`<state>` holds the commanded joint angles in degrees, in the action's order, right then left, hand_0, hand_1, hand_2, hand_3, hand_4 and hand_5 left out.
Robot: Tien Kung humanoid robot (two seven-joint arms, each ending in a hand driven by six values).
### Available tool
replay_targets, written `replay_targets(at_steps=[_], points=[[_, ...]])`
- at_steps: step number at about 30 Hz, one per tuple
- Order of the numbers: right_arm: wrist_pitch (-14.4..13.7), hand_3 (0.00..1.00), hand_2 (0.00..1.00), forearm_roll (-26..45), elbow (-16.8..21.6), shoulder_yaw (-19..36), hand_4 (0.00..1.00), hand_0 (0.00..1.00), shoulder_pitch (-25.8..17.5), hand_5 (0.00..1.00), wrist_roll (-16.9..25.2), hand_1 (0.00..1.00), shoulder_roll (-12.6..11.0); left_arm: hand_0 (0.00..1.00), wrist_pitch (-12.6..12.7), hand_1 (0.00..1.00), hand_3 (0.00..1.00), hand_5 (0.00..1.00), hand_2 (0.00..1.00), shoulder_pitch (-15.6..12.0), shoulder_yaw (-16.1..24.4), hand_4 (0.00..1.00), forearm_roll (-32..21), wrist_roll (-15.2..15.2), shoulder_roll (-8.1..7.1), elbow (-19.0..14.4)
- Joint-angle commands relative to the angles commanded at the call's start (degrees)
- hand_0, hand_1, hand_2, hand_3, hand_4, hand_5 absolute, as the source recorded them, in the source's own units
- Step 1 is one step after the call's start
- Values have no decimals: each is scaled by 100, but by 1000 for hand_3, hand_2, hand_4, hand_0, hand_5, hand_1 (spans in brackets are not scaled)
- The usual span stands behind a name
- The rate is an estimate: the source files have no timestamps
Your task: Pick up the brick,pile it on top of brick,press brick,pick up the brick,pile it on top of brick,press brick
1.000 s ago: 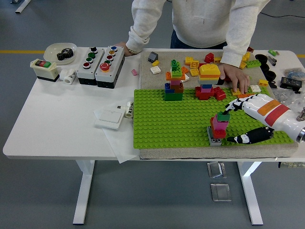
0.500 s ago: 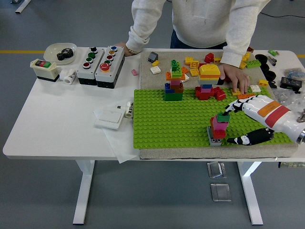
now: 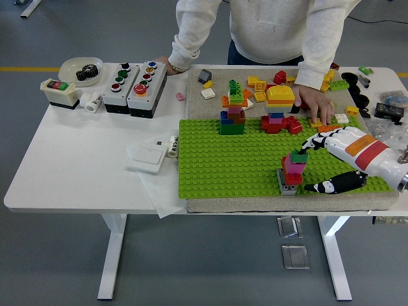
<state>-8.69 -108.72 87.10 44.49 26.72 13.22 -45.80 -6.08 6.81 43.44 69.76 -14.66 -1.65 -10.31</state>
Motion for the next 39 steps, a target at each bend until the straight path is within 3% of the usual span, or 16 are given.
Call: replay_targets(at_steps=[39], points=[[-53,661,738,59,-156,-38,941,587,76,518,5,606,60,812,5,727,533,512,606,37,-20,528,-38,8,-3,0]])
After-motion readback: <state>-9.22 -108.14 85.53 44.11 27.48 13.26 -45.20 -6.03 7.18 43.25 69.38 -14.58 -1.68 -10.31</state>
